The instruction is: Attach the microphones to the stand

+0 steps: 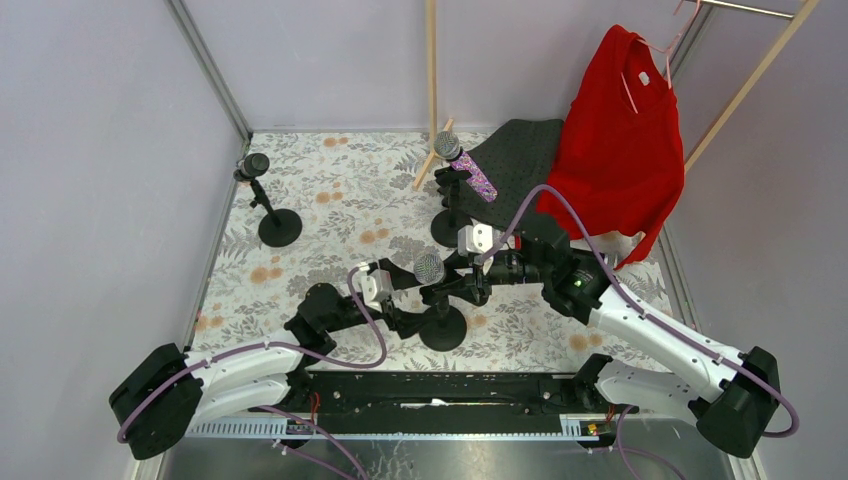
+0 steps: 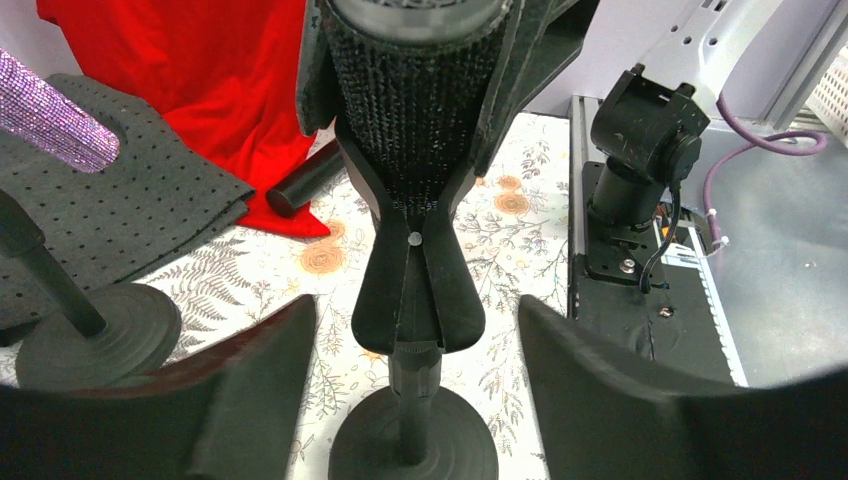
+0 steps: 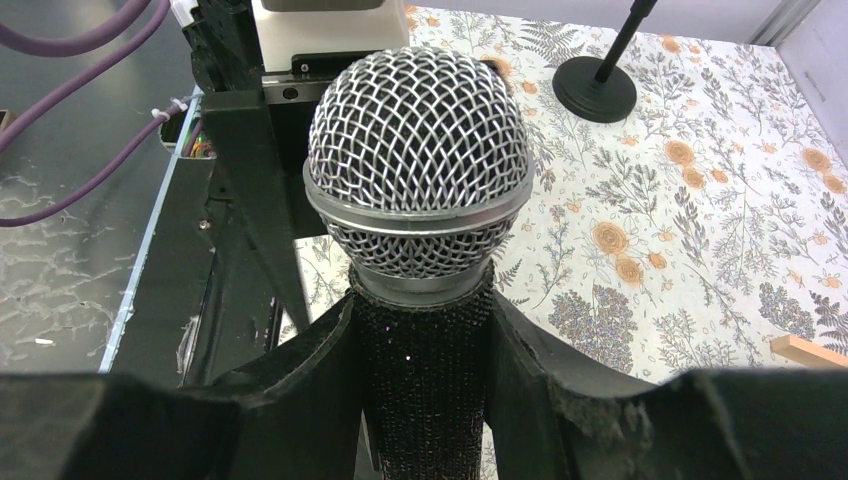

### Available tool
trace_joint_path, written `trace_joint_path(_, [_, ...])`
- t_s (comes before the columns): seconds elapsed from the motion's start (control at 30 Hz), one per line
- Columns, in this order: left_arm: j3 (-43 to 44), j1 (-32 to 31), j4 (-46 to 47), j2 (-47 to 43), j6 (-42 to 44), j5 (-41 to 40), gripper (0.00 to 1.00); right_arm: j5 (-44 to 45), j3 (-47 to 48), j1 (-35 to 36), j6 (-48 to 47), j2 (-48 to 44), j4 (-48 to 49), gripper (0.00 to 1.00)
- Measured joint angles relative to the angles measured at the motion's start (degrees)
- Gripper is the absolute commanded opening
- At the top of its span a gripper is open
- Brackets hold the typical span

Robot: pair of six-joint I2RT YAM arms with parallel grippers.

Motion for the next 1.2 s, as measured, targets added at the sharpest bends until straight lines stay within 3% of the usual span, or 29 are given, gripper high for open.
trace_joint_path(0.07, [0.0,0.0,-0.1,0.0,0.0,-0.2,0.99,0.1,0.0,0.0,0.0,-0.2,0.0,0.2])
trace_joint_path(0.2, [0.0,0.0,-0.3,0.0,0.1,-0.6,0.99,0.3,0.0,0.0,0.0,-0.4,-0.2,0.32])
trace_joint_path(0.4, [0.0,0.0,-1.5,-0.1,0.1,-1.0,0.99,0.6,0.0,0.0,0.5,-0.5,-0.4,0.63])
trace_joint_path(0.53, [0.0,0.0,-1.8,-0.8,0.1,-1.0,0.99,1.1,0.7,0.0,0.9,-0.6,-0.6,0.74])
trace_joint_path(1.2, [-0.1,0.0,-17.4,-15.9,-2.5,-6.4,0.99,8.3,1.8,0.2,1.2,-14.6,-1.9,0.8])
